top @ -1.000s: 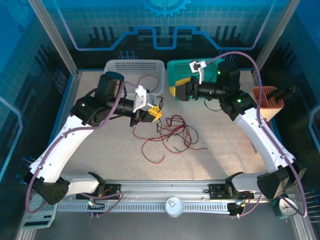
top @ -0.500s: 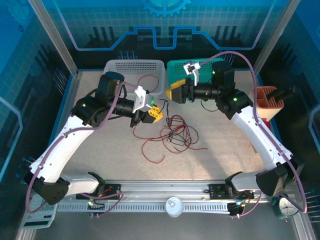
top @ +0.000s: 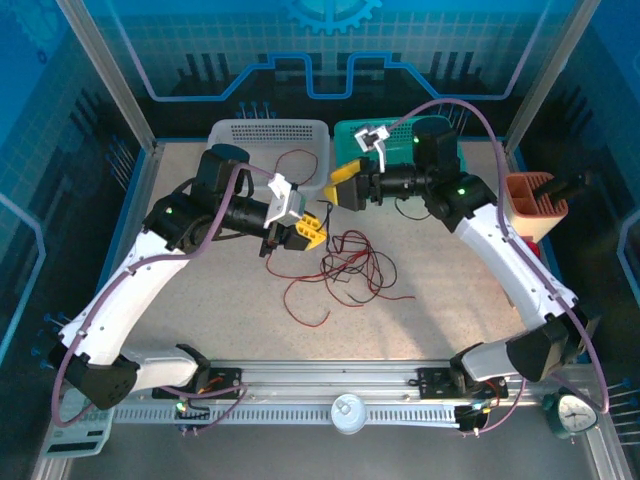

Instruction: Untangle the cables

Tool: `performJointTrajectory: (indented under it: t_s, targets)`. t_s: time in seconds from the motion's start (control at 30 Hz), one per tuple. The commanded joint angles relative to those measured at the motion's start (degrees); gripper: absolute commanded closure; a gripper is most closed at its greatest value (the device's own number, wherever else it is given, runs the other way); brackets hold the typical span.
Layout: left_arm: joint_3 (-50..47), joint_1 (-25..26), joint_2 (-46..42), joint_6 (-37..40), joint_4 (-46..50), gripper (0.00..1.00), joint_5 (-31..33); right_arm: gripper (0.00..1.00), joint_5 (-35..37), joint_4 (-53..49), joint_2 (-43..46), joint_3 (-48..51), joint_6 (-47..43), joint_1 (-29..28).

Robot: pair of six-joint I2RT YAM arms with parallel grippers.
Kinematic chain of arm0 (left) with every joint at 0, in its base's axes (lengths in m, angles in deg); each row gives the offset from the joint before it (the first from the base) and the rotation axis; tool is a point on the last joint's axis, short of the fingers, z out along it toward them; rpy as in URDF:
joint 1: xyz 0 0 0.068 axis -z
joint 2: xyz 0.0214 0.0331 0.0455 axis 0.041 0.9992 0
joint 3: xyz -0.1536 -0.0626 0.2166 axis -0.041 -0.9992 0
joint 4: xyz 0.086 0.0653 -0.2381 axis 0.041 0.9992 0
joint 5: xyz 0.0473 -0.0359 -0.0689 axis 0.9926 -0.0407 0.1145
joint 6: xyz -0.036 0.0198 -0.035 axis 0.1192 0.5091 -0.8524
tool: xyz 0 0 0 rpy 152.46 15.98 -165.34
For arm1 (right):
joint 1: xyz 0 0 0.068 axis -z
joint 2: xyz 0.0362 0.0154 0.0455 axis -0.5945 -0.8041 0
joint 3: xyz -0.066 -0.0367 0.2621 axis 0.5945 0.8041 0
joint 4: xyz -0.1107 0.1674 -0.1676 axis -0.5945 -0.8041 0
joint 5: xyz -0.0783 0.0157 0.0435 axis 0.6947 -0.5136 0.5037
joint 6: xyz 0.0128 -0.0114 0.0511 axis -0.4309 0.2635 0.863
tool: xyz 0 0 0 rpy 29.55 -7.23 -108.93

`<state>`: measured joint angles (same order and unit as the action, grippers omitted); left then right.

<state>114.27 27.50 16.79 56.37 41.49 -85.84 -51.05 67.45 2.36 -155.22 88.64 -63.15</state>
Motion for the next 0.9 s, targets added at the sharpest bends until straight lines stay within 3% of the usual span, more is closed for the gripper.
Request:
performJointTrajectory:
  t_s: [0.0, 0.6, 0.87]
  targets:
    - [-0.2, 0.1, 0.1, 1.6, 0.7, 1.0, -3.6, 0.27, -2.9, -3.9, -1.2, -3.2, -3.3, -1.4]
    - [-0.4, 0.2, 0.6, 2.1, 0.9, 1.0, -4.4, 0.26, -6.5, -8.2, -2.1, -5.6, -7.4, -2.6]
    - [-1.0, 0.2, 0.6, 2.1, 0.8, 1.0, -4.9, 0.24, -7.4, -4.5, -0.9, -5.1, -5.2, -2.3]
